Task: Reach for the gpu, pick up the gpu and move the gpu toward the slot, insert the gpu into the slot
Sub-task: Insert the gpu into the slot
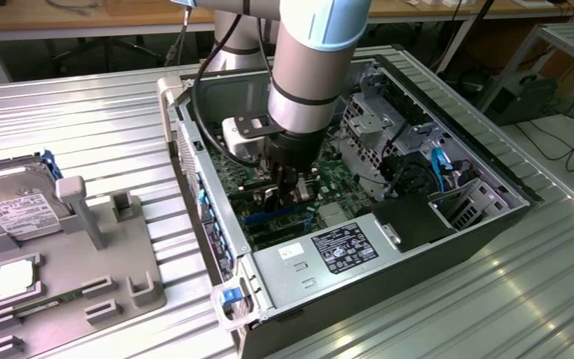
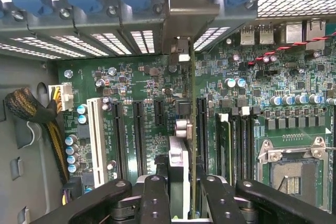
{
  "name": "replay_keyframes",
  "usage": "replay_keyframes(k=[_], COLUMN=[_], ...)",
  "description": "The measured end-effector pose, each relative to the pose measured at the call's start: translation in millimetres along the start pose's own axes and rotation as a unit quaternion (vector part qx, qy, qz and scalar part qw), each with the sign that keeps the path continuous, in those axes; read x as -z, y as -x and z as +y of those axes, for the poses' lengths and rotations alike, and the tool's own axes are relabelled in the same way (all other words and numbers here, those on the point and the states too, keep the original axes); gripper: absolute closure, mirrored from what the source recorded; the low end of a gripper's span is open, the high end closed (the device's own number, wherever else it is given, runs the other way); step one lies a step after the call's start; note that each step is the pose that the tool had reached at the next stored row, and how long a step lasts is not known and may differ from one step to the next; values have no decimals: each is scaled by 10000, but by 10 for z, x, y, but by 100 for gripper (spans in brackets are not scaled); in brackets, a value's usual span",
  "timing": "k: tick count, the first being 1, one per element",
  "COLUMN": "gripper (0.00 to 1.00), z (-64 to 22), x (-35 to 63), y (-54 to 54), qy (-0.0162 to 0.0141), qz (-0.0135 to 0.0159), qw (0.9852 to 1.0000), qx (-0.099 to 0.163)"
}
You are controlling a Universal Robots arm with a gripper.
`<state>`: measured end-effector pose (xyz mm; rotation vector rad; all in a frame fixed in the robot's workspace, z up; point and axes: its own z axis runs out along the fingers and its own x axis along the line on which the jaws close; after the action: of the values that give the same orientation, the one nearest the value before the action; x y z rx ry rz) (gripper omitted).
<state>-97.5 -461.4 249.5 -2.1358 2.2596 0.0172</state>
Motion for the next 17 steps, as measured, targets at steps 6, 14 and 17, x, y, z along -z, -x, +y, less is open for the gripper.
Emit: replay_keyframes(k=[6, 14, 17], gripper=[72, 72, 72], z=[7, 8, 10], x=[-15, -48, -53], y=[-1, -2, -2], qy=[1, 22, 45], qz=[2, 8, 10], qw=[10000, 10000, 10000], qx=[-3, -4, -5])
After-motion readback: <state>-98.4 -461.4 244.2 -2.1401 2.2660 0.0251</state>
